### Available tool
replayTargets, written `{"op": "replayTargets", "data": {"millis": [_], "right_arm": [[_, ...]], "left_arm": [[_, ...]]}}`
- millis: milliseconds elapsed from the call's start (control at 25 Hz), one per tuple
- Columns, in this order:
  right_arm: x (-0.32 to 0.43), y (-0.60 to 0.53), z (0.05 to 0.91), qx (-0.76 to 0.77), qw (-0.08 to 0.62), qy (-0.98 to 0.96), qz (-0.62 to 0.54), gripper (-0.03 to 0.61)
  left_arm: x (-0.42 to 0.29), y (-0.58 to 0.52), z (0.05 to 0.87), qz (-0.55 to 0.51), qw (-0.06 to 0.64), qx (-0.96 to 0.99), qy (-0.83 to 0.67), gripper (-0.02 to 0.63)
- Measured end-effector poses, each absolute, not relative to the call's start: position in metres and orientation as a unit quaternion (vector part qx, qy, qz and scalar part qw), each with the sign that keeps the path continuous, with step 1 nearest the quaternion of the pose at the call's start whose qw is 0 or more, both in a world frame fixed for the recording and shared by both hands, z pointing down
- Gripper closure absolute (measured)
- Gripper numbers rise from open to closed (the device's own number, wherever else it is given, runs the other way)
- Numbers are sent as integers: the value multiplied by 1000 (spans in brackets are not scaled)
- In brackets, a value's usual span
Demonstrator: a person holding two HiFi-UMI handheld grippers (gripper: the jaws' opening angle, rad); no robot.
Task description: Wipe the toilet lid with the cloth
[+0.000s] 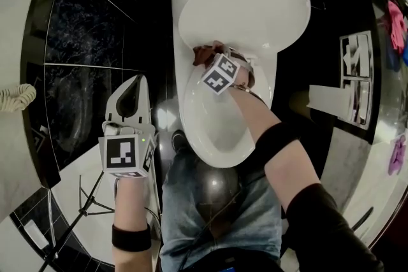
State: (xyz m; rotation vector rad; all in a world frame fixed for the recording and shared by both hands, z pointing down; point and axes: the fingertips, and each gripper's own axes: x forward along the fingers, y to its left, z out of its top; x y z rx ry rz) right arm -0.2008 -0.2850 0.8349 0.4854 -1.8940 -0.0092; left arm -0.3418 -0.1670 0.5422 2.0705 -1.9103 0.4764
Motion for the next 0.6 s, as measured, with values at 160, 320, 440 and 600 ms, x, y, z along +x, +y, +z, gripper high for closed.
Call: {"op": "replayTargets", "data": {"millis": [160,320,440,600], "right_arm": [[-191,-286,788,230,530,-816,11,502],[-179,-280,712,254,483,-837,38,502],[-162,-270,649,269,450,-850,55,502],[-133,-249,553,292,398,-867,73,500]], "left_arm": [[-327,-164,522,164,146,721,-657,612],[-308,-155,478,162,149,724,-654,612],[-295,-146,437,154,148,724,-655,612],[-283,-126,391,158,132,729,-653,612]]}}
